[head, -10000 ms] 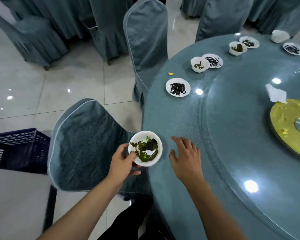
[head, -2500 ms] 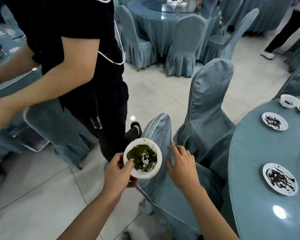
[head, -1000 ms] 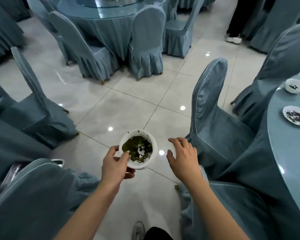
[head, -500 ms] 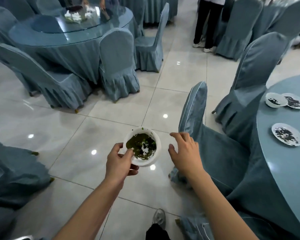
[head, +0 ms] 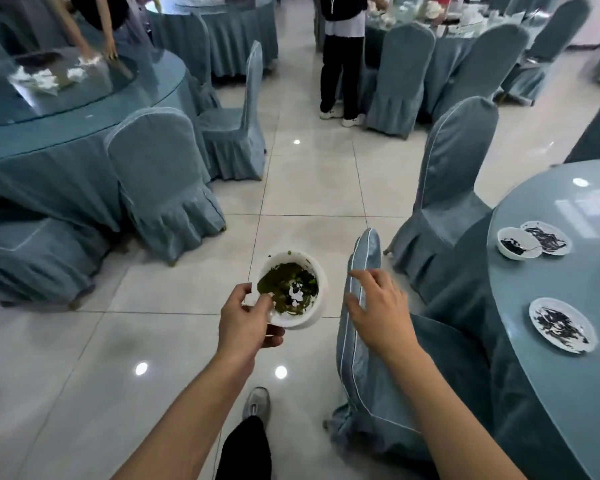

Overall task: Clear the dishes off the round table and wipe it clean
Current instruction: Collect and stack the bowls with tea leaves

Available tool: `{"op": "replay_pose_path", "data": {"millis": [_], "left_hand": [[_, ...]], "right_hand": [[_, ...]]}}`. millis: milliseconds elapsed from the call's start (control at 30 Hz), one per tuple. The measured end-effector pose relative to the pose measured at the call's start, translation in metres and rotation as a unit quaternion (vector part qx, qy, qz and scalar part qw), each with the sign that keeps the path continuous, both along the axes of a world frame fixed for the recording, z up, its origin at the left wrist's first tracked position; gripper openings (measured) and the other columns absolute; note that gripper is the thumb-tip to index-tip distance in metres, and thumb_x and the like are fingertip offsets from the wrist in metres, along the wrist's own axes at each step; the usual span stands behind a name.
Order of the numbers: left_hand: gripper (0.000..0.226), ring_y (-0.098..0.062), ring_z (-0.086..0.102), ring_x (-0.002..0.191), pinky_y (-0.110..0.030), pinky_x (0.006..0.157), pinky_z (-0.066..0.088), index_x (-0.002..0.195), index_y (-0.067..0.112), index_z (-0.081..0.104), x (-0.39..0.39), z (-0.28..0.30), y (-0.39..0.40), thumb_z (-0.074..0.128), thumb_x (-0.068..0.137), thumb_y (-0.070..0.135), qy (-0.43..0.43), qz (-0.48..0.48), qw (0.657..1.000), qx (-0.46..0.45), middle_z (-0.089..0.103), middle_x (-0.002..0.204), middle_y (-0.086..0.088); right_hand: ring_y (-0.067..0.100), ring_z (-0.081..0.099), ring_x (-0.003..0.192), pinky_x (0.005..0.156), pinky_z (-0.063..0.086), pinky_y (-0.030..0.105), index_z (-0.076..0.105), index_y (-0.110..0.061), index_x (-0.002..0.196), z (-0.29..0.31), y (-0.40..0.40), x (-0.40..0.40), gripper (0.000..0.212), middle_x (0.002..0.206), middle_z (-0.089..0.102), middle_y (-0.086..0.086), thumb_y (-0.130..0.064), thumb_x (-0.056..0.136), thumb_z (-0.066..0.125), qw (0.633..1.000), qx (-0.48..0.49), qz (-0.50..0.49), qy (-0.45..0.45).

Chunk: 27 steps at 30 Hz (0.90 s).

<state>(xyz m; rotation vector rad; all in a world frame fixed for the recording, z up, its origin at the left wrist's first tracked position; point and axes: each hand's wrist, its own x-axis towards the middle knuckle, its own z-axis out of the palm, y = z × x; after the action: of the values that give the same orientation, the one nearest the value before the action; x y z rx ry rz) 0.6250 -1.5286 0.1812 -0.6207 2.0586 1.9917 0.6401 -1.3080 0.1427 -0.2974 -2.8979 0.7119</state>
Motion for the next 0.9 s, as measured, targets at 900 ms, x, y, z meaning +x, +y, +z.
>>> {"op": "replay_pose_path", "data": {"millis": [900], "left_hand": [[0.017, -0.025, 0.066, 0.057, -0.030, 0.051, 0.055, 0.114, 0.024, 0.061, -0.433, -0.003, 0.207, 0.059, 0.099, 0.017, 0.018, -0.381, 0.924, -0.040, 0.070, 0.095, -0.019]], "right_hand": [[0.019, 0.055, 0.102, 0.092, 0.042, 0.038, 0.055, -0.029, 0.129, -0.027, 0.140, -0.293, 0.037, 0.123, 0.051, -0.004, -0.031, 0.093, 0.058, 0.928, -0.010, -0.372, 0.003]]}}
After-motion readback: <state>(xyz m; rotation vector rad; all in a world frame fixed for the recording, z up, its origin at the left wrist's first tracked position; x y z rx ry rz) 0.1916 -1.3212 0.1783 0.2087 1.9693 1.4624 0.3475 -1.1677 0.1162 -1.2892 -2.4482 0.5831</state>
